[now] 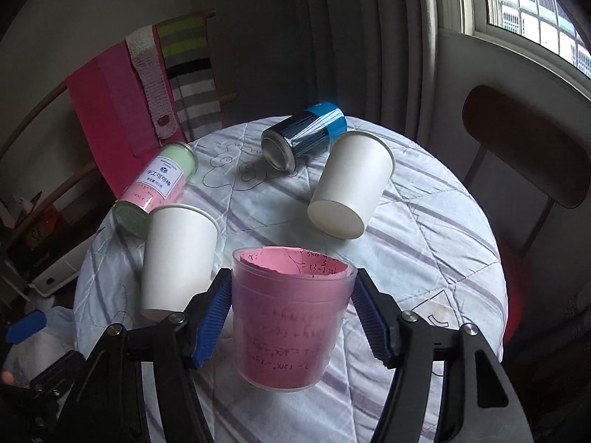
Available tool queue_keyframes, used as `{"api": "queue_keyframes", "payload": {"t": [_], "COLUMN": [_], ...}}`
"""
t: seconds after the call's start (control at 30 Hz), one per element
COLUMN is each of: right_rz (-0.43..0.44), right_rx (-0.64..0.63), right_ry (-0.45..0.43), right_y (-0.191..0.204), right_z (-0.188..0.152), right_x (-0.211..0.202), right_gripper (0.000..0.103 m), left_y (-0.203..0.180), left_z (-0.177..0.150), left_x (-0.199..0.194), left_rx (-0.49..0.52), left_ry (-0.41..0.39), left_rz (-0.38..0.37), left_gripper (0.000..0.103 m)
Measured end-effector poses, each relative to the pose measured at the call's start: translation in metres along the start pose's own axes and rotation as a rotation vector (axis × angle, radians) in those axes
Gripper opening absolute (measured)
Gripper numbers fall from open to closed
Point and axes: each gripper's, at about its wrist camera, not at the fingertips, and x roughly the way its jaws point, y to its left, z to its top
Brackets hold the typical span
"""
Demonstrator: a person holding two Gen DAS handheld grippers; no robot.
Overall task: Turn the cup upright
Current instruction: 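Bring the right tool to the pink cup and grasp its body, then rotate the pink cup opening-up with the right tool and set it down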
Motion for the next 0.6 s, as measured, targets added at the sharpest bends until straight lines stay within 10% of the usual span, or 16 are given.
{"api": "queue_keyframes", "payload": {"t": [0.6], "right_rz": [-0.038], "right_rx": [-0.084], "right_ry": [-0.087], "right_y": [0.009], "right_z": [-0.038], "right_x": [-0.017], "right_gripper": [0.066], "left_y": [-0.003], "left_z": [-0.005], "left_x": [-0.013], "left_rx": [-0.004], "left_ry": [-0.010], "left_rz": [0.029], "left_gripper": [0.094]}}
